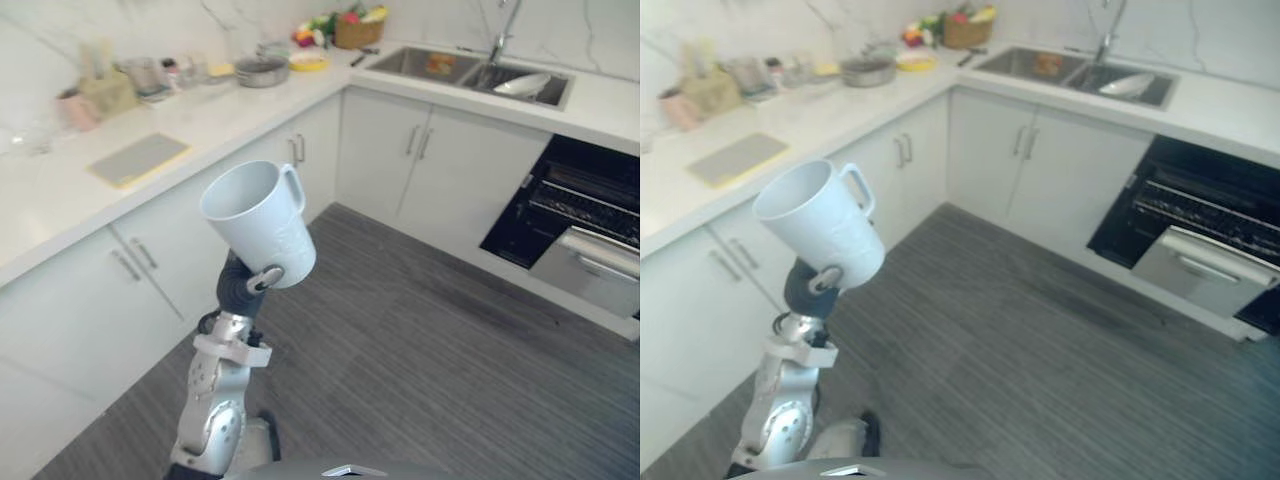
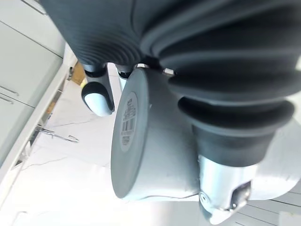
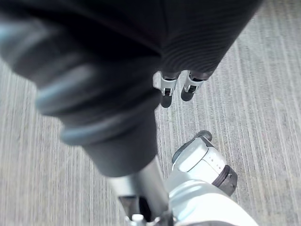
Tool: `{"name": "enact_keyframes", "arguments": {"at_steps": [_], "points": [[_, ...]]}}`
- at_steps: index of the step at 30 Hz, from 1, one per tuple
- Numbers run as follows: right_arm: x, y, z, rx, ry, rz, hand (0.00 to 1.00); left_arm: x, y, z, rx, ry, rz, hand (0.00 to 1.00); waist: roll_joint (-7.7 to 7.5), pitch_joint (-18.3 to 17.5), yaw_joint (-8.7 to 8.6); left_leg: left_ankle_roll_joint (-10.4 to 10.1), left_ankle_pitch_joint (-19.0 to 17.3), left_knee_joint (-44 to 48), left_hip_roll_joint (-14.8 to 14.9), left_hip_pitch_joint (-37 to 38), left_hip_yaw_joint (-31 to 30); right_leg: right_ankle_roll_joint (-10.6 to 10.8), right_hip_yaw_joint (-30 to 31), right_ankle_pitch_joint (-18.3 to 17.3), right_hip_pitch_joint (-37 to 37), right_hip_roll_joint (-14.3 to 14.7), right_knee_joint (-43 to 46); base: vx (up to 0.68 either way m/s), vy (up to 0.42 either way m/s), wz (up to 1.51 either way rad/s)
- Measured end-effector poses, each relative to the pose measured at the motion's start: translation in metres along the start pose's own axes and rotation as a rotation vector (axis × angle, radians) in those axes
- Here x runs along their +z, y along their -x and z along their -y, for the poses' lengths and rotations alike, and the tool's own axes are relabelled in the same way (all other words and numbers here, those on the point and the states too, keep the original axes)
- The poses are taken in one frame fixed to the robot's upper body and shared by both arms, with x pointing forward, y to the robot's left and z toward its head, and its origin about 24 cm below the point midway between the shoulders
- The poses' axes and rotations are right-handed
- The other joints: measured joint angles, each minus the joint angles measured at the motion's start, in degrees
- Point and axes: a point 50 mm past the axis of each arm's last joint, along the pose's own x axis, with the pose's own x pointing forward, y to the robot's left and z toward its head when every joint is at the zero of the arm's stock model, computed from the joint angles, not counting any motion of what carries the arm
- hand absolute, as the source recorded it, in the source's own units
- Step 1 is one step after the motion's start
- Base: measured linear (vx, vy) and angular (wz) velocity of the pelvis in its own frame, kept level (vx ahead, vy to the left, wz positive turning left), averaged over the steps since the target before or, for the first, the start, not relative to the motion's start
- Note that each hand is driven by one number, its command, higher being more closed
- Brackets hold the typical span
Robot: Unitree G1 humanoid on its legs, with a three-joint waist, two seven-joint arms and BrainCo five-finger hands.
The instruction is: Walk over to the sink, pick up the cup, carry it to the dishwasher, place the cup inside the dishwasher, then close the dishwasher door
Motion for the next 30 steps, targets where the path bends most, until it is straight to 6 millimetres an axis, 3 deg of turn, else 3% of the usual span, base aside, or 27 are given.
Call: {"name": "enact_keyframes", "arguments": {"at_steps": [2,4,5,6,7,8,9,10,11,12,13,14,15,18,19,21,23,24,25,26,27,28,30], "points": [[0.000,0.000,-0.009,-0.020,-0.083,0.028,0.00,-0.003,0.006,-0.002,0.005,-0.007,-0.028,1.00,-2.04,0.0,-1.33,1.5,-4.2,6.2,-0.3,-0.4,2.2,0.7,3.2,0.2,1.0,-1.6,0.3,0.51,0.189,-0.53],[0.017,0.001,-0.024,-0.027,-0.183,0.108,0.00,0.000,0.006,0.000,-0.018,-0.015,-0.024,1.00,-2.49,0.2,-0.90,1.3,-9.0,18.1,1.1,-4.1,4.8,1.8,5.4,1.5,2.1,-1.3,2.4,0.38,0.155,-0.55],[0.026,0.004,-0.026,-0.045,-0.239,0.166,0.00,0.005,0.003,0.006,-0.060,-0.012,-0.005,1.00,-1.78,-0.2,-0.75,1.2,-9.6,15.6,1.6,-3.0,5.8,2.8,3.8,0.8,2.1,-1.1,6.9,0.35,0.108,-0.41],[0.030,0.006,-0.029,-0.069,-0.303,0.203,0.00,0.009,0.000,0.016,-0.137,-0.007,0.012,1.00,-3.22,-1.5,-0.51,3.7,-12.9,14.8,-0.1,0.0,7.5,5.6,3.4,-1.8,-0.5,-2.3,18.9,0.38,0.118,-0.26],[0.028,0.006,-0.030,-0.080,-0.323,0.198,0.00,0.009,-0.001,0.019,-0.160,-0.008,0.011,1.00,-4.15,-1.9,-0.31,4.2,-14.2,14.8,-1.6,1.1,8.2,6.4,3.2,-1.3,-3.3,-3.6,25.4,0.44,0.181,-0.14],[0.026,0.006,-0.032,-0.102,-0.359,0.192,0.00,0.013,-0.003,0.023,-0.199,-0.008,0.021,1.00,-6.58,-2.2,-0.08,4.7,-16.8,14.7,-4.1,4.0,9.2,10.9,1.8,3.8,-8.1,-6.6,37.5,0.33,0.106,-0.08],[0.024,0.005,-0.030,-0.114,-0.374,0.187,0.00,0.014,-0.004,0.027,-0.218,-0.004,0.026,1.00,-7.32,-2.0,-0.08,5.0,-17.7,14.6,-4.8,5.5,9.5,11.5,0.1,8.4,-10.1,-8.2,42.0,0.30,0.104,-0.19],[0.019,0.004,-0.024,-0.146,-0.389,0.167,0.00,0.013,-0.003,0.034,-0.262,0.010,0.016,1.00,-6.50,-2.2,-0.12,5.5,-18.9,12.7,-5.2,9.2,10.0,8.2,-3.6,20.5,-13.0,-10.3,47.1,0.19,0.118,-0.24],[0.016,0.003,-0.021,-0.157,-0.390,0.156,0.00,0.011,-0.003,0.037,-0.281,0.013,0.007,1.00,-5.80,-2.3,-0.24,5.7,-19.0,11.0,-4.9,10.5,10.5,7.0,-4.5,21.5,-14.1,-10.4,48.9,0.28,0.183,-0.39],[0.015,0.003,-0.021,-0.154,-0.375,0.157,0.00,0.007,-0.003,0.040,-0.304,-0.001,-0.008,1.00,-4.53,-2.6,-1.52,6.3,-18.5,8.2,-4.3,12.9,11.2,4.7,-7.1,16.3,-17.7,-10.1,51.4,0.36,0.209,-0.33],[0.014,0.003,-0.023,-0.150,-0.364,0.160,0.00,0.000,-0.007,0.041,-0.327,-0.007,-0.028,1.00,-3.57,-2.7,-3.10,6.2,-17.7,6.1,-4.1,14.3,11.8,4.6,-10.4,11.4,-21.1,-10.1,52.0,0.32,0.131,-0.28],[0.014,0.003,-0.024,-0.147,-0.364,0.158,0.00,-0.003,-0.009,0.040,-0.332,-0.011,-0.042,1.00,-3.67,-2.4,-3.64,6.3,-17.4,5.1,-4.0,15.5,12.2,5.3,-12.3,9.9,-22.7,-10.1,51.7,0.20,-0.025,-0.33],[0.014,0.002,-0.024,-0.150,-0.368,0.170,0.00,-0.011,-0.013,0.037,-0.336,-0.024,-0.079,1.00,-3.27,-0.8,-4.67,6.2,-17.3,2.8,-3.5,18.8,13.5,5.0,-17.8,8.5,-24.8,-11.1,50.7,0.08,-0.109,-0.41],[0.015,0.002,-0.021,-0.153,-0.359,0.186,0.00,-0.019,-0.013,0.032,-0.326,-0.028,-0.124,1.00,-1.77,0.9,-5.23,4.9,-17.5,-0.3,-2.0,25.0,15.7,0.5,-27.1,6.0,-25.2,-15.7,48.6,0.07,-0.056,-0.56],[0.013,0.002,-0.022,-0.145,-0.351,0.182,0.00,-0.020,-0.013,0.032,-0.317,-0.027,-0.130,1.00,-0.97,1.4,-5.30,3.0,-18.3,-0.3,-0.2,27.1,16.7,-0.7,-28.9,5.2,-25.1,-16.7,44.6,0.04,0.049,-0.58],[0.014,0.002,-0.023,-0.128,-0.337,0.186,0.00,-0.020,-0.013,0.032,-0.309,-0.029,-0.136,1.00,-0.44,1.6,-5.52,0.2,-19.8,0.0,2.1,28.9,17.3,-0.5,-29.4,5.3,-25.0,-16.6,33.4,-0.01,0.042,-0.49],[0.014,0.002,-0.026,-0.115,-0.315,0.183,0.00,-0.023,-0.012,0.032,-0.315,-0.026,-0.153,1.00,-1.02,1.4,-5.78,-3.1,-22.3,1.3,4.8,29.9,17.9,2.0,-26.8,8.8,-24.0,-13.7,15.1,-0.02,-0.046,-0.18],[0.013,0.002,-0.026,-0.113,-0.308,0.181,0.00,-0.025,-0.010,0.033,-0.329,-0.025,-0.172,1.00,-1.47,1.2,-6.05,-4.1,-24.6,2.3,6.2,29.8,17.9,2.6,-22.6,12.3,-22.9,-11.8,4.2,0.05,-0.129,-0.01],[0.012,0.002,-0.026,-0.115,-0.305,0.178,0.00,-0.027,-0.009,0.034,-0.336,-0.020,-0.180,1.00,-1.51,1.1,-6.16,-5.0,-25.9,2.8,6.9,29.9,17.7,4.2,-21.4,17.1,-22.8,-10.9,1.7,0.20,-0.272,0.01],[0.015,0.003,-0.023,-0.118,-0.305,0.188,0.00,-0.032,-0.007,0.037,-0.340,-0.003,-0.198,1.00,-0.47,1.0,-6.33,-6.7,-27.4,3.7,9.2,29.9,17.7,3.6,-20.9,21.9,-22.8,-8.2,2.0,0.34,-0.286,-0.12],[0.026,0.005,-0.022,-0.106,-0.304,0.237,0.00,-0.035,-0.006,0.043,-0.362,0.014,-0.209,1.00,1.42,1.3,-6.18,-6.9,-26.7,3.8,11.0,30.1,17.7,2.5,-21.0,18.7,-24.5,-6.9,6.3,0.37,-0.267,-0.15],[0.031,0.007,-0.023,-0.098,-0.306,0.256,0.00,-0.036,-0.006,0.046,-0.378,0.018,-0.209,1.00,1.42,1.4,-6.24,-7.1,-26.0,3.7,11.1,30.5,17.5,2.0,-20.8,17.1,-25.8,-7.1,9.4,0.36,-0.180,-0.14],[0.044,0.012,-0.030,-0.039,-0.247,0.323,0.00,-0.036,-0.008,0.051,-0.405,0.025,-0.198,1.00,1.45,1.5,-6.33,-8.3,-24.1,5.0,12.5,32.8,16.2,0.7,-21.0,10.1,-27.3,-6.7,18.5,0.34,-0.202,-0.13]]}}
